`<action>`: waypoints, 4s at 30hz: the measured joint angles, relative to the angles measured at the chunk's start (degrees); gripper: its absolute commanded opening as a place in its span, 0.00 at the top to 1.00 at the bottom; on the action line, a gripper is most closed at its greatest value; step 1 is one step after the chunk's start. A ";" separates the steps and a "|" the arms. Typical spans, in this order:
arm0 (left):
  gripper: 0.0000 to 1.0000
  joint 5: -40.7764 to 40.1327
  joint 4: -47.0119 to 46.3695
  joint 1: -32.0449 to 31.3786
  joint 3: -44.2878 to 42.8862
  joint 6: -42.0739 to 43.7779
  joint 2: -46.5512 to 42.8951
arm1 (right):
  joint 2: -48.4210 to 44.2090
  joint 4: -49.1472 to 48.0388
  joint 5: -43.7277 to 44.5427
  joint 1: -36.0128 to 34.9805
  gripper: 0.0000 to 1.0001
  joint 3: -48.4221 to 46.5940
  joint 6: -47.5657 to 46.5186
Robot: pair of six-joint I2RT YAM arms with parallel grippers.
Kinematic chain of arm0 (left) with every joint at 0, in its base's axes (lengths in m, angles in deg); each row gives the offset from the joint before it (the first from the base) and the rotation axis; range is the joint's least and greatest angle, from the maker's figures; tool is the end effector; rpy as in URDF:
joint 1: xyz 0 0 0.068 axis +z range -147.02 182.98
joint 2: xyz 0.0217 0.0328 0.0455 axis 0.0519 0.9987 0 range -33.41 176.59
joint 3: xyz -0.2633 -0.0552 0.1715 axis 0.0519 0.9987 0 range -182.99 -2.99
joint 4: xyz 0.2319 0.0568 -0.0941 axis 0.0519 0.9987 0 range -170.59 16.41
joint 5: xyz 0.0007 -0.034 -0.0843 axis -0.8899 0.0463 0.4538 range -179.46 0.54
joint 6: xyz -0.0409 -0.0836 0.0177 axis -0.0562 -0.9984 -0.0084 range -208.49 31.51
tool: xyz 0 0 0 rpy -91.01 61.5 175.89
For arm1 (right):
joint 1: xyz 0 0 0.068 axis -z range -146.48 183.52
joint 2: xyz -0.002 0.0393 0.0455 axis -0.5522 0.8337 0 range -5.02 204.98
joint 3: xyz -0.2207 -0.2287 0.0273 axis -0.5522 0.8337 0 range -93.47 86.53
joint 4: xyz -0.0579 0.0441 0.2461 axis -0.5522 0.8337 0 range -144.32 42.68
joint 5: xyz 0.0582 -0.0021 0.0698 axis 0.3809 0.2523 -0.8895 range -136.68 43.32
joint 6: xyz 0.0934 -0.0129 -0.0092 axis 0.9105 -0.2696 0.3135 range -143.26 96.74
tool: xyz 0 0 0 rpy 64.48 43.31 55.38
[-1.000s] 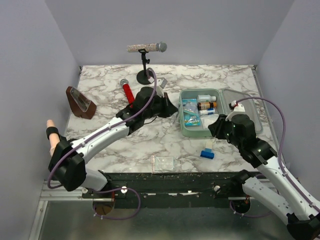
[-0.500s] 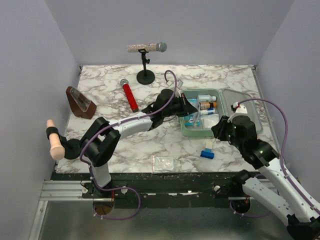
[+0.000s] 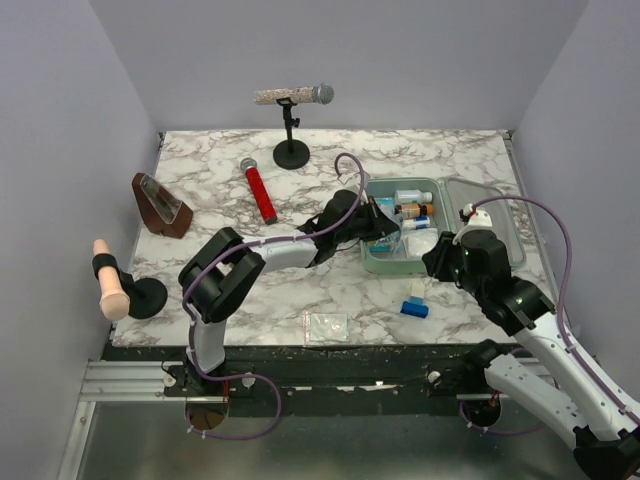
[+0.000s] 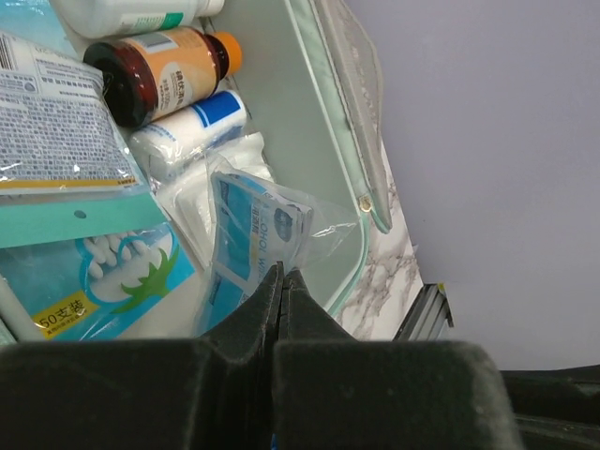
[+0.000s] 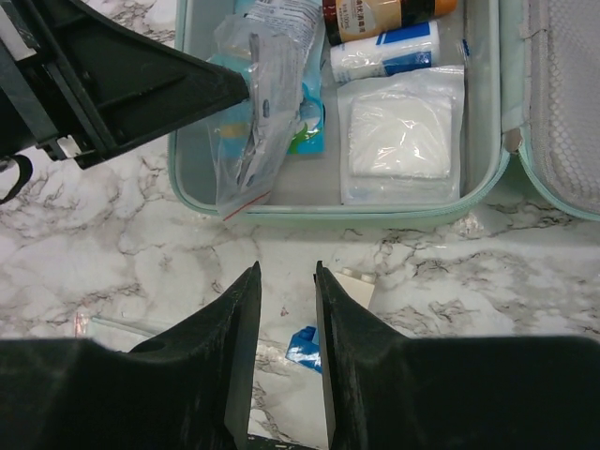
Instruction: Organize the medicine kit
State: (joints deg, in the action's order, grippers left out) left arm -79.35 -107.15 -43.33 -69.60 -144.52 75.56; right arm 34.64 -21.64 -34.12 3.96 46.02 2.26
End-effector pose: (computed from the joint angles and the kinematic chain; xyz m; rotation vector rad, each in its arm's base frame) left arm 0.3283 -0.3655 0.2476 -0.0377 2.0903 -1.3447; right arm 0.1424 0.0592 0.2927 0.0551 2.1295 0.3394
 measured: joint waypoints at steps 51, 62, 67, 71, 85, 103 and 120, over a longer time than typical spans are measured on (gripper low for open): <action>0.40 -22.23 31.43 1.68 28.48 12.70 -44.87 | 50.03 -19.65 -8.66 -0.02 0.69 -12.13 0.55; 0.30 -25.68 33.20 1.68 29.22 11.85 -50.10 | 58.29 -20.24 -14.95 -2.89 0.63 -22.60 -3.58; 0.25 -28.09 35.82 1.68 31.32 10.12 -55.12 | 61.40 -19.76 -15.85 -6.56 0.62 -25.46 -5.11; 0.24 -29.62 37.42 1.68 34.14 8.92 -59.36 | 62.64 -19.45 -16.13 -9.51 0.61 -27.87 -6.34; 0.24 -33.75 42.21 1.68 36.54 6.32 -64.39 | 64.19 -19.41 -18.47 -20.20 0.60 -32.33 -10.47; 0.01 -32.54 36.79 6.19 34.64 10.29 -59.04 | 36.24 -14.56 -4.20 -15.45 0.42 -28.00 -4.61; 0.16 -25.99 39.87 10.67 3.28 25.68 -17.20 | 15.63 -5.51 -6.73 -12.07 0.45 -5.40 1.55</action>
State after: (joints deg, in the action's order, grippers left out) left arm -105.34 -67.29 -32.66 -66.32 -118.84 58.36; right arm 50.26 -27.14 -40.86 -8.11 40.62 3.81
